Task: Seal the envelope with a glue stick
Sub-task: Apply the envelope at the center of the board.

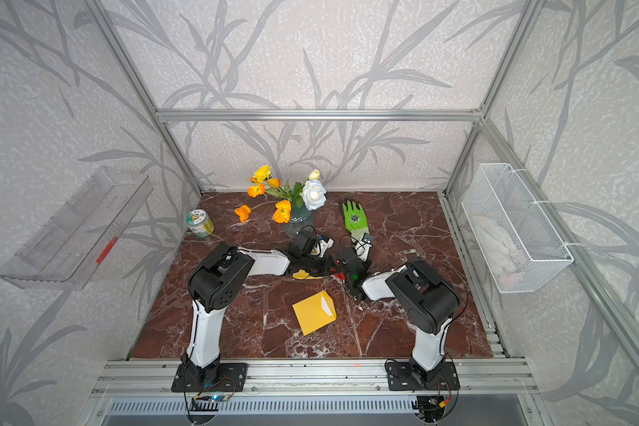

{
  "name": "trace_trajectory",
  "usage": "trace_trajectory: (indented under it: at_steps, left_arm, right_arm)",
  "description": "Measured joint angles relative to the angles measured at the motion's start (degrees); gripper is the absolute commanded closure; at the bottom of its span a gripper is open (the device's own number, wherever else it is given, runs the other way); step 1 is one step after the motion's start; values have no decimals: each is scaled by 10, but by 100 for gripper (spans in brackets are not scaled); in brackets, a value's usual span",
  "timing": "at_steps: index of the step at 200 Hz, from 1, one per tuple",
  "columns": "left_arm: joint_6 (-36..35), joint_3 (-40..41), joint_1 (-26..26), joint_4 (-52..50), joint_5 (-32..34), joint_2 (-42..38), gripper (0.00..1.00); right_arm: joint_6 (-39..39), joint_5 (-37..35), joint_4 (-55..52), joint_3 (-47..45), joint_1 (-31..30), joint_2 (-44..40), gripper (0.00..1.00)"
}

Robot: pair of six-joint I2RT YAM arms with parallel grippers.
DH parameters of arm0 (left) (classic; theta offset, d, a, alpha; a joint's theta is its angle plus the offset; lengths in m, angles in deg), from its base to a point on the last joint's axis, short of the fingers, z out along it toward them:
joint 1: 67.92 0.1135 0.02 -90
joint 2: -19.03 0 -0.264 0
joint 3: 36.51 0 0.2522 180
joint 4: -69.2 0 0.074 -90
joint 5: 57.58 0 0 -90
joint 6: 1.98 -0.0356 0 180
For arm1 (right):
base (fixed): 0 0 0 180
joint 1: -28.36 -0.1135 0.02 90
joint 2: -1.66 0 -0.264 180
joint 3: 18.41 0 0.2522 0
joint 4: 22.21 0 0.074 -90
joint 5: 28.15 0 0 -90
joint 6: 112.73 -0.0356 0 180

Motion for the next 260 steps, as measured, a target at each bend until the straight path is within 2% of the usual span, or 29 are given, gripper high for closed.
trace_trajectory:
  at_steps: [130,208,260]
  left_arm:
    - [8,-1,0,12,-9,6,100]
    - [8,-1,1,15,-10,7,100]
    - [8,-1,1,15,-10,7,100]
  right_arm:
    - [40,-85,-75,12,-23,-10,100]
    - [61,-88,-106,12,-20,-24,100]
    - [67,-72,-128,9,-16,-79,100]
